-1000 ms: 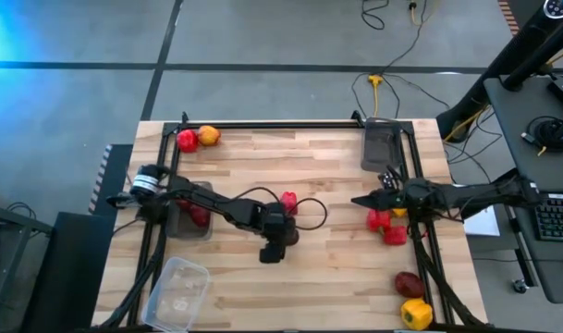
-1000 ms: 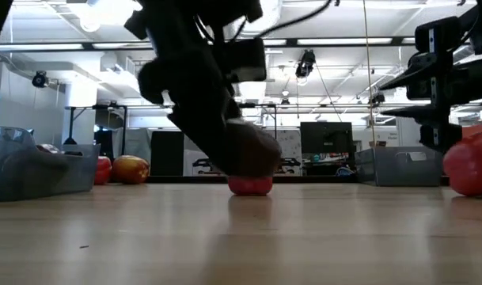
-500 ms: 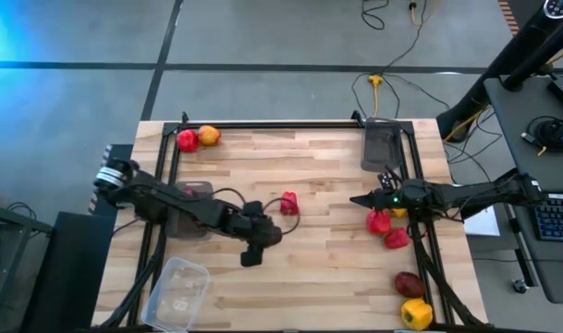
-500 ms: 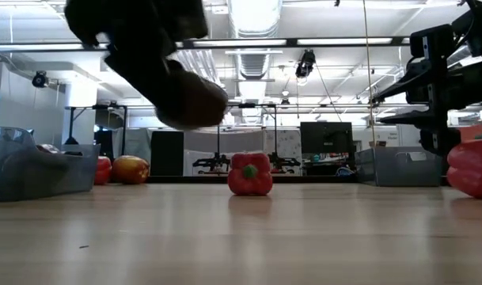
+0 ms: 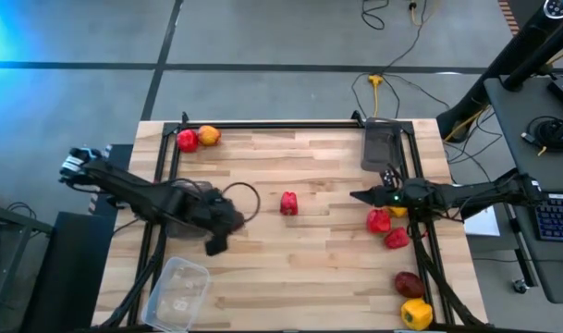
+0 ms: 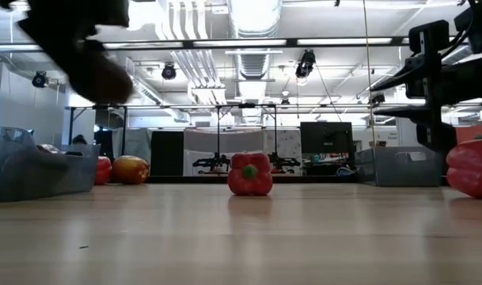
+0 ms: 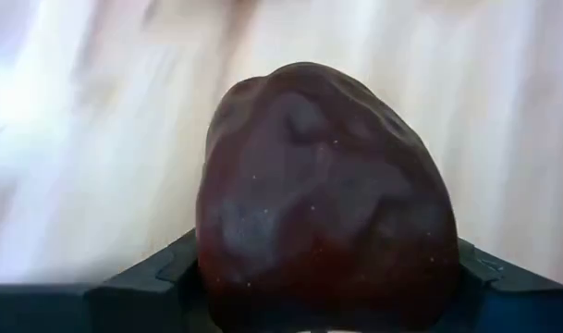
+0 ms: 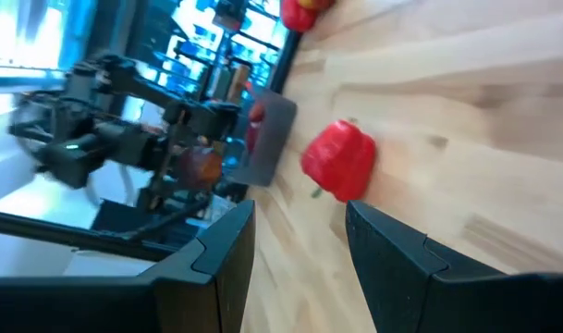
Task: Sort produce into baskets
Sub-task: Put the red apple into the left black transparent bin
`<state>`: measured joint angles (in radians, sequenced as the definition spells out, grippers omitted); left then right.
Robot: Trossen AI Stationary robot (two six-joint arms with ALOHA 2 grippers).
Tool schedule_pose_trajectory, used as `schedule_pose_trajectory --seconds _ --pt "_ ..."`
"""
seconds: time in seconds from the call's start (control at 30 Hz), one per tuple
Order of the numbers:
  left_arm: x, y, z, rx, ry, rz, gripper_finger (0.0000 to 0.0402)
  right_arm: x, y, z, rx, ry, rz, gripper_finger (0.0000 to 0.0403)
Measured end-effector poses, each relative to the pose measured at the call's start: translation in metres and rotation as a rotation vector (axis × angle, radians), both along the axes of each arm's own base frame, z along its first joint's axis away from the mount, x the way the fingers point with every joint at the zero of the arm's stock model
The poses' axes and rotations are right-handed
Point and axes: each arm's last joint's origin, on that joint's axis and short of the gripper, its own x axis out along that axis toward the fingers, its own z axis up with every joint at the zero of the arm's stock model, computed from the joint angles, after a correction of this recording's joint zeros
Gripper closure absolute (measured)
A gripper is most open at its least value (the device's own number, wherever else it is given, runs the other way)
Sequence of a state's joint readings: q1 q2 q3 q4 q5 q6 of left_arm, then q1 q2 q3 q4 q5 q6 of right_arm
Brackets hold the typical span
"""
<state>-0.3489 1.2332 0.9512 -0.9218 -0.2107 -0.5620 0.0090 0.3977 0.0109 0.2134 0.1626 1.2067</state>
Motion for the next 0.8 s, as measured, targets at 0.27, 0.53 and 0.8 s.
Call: schedule_pose_trajectory --seconds 0.27,0.53,0.8 --pt "-0.062 0.027 -0.001 0.136 0.319 0.206 0.0164 0.003 -0.001 0.005 -0.041 -0.051 -0.021 0.0241" --pt "-0.063 0.048 -0.034 0.17 0.328 0.38 0.0161 0.007 -0.002 0.003 -0.045 -0.036 -0.048 0.0241" --pt "-0.053 0.059 -0.049 0.275 0.347 0.439 0.0112 0.011 0.002 0.007 -0.05 -0.093 -0.013 0.0241"
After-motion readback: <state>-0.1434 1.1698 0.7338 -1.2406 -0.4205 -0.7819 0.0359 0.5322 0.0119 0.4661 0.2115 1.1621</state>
